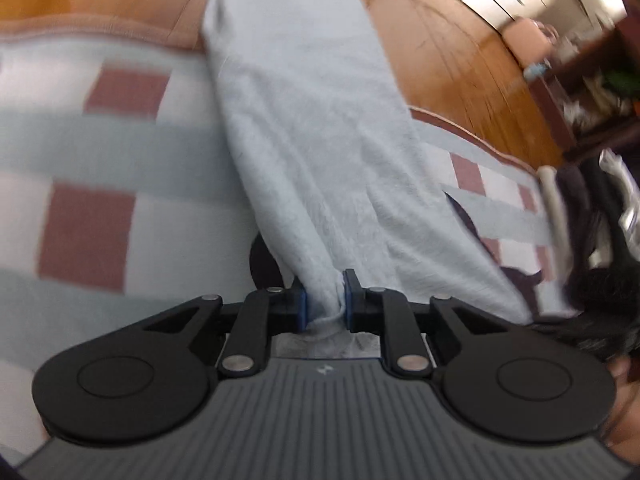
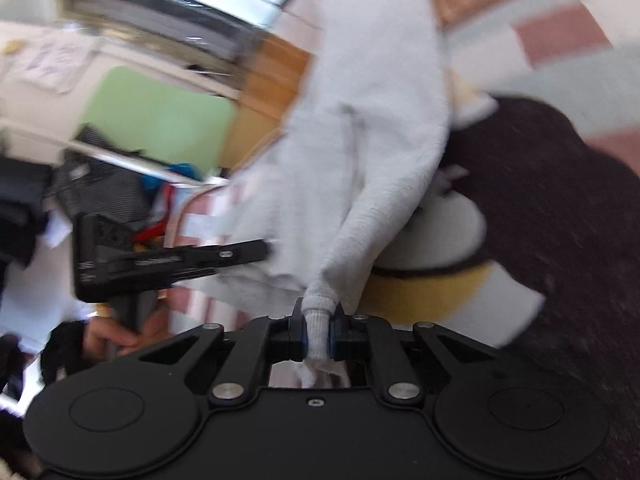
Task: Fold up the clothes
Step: 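Lift the sweatshirt with both grippers and pull it toward the rug edge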
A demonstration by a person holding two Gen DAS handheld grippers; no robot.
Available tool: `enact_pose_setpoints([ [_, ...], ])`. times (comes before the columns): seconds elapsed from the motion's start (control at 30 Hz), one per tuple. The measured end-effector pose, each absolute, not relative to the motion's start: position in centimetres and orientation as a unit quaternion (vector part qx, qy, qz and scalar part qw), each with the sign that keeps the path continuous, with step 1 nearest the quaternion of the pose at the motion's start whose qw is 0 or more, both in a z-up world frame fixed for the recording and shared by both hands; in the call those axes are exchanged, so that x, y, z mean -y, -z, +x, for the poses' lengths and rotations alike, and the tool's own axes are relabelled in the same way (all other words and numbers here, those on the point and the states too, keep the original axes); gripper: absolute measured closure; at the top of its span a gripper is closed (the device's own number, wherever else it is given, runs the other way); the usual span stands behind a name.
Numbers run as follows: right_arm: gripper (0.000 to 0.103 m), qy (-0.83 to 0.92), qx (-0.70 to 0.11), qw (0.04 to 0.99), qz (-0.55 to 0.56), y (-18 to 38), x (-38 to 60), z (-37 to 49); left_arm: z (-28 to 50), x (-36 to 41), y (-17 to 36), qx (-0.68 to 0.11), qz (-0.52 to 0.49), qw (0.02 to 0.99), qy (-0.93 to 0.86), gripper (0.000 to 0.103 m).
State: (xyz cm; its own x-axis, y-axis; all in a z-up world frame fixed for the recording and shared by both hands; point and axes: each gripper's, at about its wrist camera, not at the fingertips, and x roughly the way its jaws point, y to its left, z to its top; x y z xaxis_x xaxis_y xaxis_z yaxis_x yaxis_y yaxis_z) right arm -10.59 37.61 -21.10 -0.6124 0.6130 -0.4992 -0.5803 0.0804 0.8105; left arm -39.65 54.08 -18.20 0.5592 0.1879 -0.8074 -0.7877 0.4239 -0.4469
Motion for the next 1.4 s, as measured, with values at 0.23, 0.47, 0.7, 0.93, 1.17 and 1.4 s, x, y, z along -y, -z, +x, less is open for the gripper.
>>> enact_pose_setpoints([
  [0.23,0.063,-0.646,-0.597,0.473,-0.057,22.2,-38.1,-11.3,-39.3,-55.4,21.2,-0.403,-0.462,0.720,-0.324,0.083],
  [0.47,0.063,-0.641,-0.599,0.479,0.006,23.1,-37.4,-10.9,-38.6,-55.0,20.8,-0.396,-0.431,0.750,-0.309,0.086],
  [0.7,0.092,-0.674,-0.556,0.487,0.014,21.1,-37.1,-11.0,-37.8,-53.1,16.9,-0.352,-0.379,0.798,-0.308,0.089],
  [0.93,0.092,-0.719,-0.529,0.450,0.022,15.9,-36.1,-11.1,-39.5,-51.9,13.0,-0.298,-0.392,0.812,-0.313,0.089],
  [1.17,0.092,-0.734,-0.570,0.367,0.043,11.4,-33.1,-10.0,-40.7,-46.3,8.7,-0.301,-0.391,0.813,-0.308,0.089],
  [1.4,0.092,-0.697,-0.646,0.305,0.064,9.6,-28.2,-6.8,-43.3,-41.2,7.4,-0.285,-0.430,0.816,-0.262,0.089],
])
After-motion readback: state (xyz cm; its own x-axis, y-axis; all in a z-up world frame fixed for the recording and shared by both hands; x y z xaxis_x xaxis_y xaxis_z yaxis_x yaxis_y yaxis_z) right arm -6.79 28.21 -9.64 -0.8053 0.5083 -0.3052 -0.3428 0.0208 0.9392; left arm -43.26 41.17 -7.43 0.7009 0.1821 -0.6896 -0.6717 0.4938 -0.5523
